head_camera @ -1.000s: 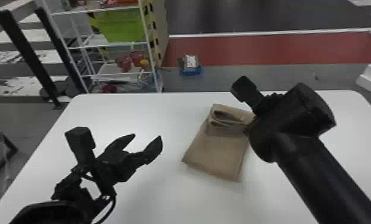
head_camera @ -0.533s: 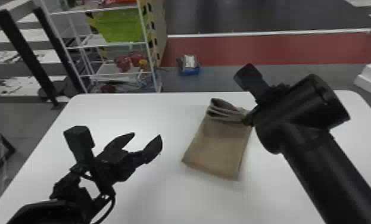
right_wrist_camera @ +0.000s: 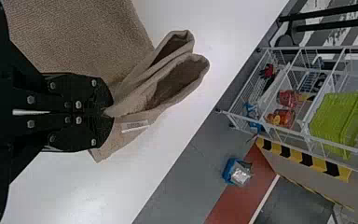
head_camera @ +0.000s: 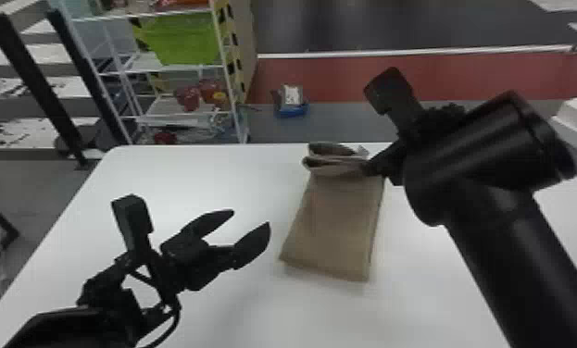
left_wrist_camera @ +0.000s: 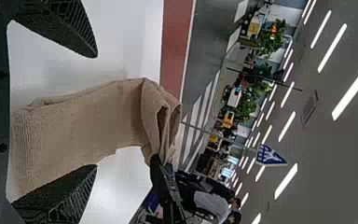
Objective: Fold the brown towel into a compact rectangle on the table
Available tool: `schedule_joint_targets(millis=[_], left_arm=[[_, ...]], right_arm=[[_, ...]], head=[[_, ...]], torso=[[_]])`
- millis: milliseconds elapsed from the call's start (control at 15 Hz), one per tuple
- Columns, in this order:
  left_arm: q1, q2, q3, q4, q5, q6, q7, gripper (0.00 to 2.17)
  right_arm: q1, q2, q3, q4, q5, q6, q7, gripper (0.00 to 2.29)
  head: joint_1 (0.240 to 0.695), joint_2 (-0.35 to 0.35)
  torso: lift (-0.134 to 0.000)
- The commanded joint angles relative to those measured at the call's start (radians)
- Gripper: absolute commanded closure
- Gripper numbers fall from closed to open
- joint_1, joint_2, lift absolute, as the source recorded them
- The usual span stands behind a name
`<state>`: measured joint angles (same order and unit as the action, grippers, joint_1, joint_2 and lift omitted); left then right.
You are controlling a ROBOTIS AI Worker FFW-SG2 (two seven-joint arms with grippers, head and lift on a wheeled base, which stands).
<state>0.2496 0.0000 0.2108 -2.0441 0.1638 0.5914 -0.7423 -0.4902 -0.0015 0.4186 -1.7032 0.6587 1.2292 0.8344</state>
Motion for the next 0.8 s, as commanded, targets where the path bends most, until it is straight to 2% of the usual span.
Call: schedule_joint_targets(millis=[0, 267, 600, 733], left_arm=[[-0.033, -0.003, -0.018, 0.028, -0.01, 0.0, -0.023, 0.03], [-0.15, -0.003, -0.107, 0.108, -0.086, 0.012, -0.028, 0.04], [-0.322, -0.003, -0.182, 0.321, -0.147, 0.0, -0.062, 0.04], [-0.366, -0.003, -0.202, 0.395, -0.165, -0.037, -0.045, 0.04]], right_arm=[[0.01, 0.002, -0.001, -0.058, 0.001, 0.019, 0.022, 1.29], [0.05, 0.002, 0.011, -0.158, 0.002, 0.062, 0.054, 1.29], [0.068, 0.002, 0.019, -0.217, 0.001, 0.08, 0.06, 1.29], [0.081, 0.002, 0.026, -0.239, -0.002, 0.086, 0.066, 1.29]], head=[[0.695, 0.107], [0.695, 0.096], [0.695, 0.058], [0.695, 0.048]], torso=[[-0.134], [-0.134], [-0.134], [-0.134]])
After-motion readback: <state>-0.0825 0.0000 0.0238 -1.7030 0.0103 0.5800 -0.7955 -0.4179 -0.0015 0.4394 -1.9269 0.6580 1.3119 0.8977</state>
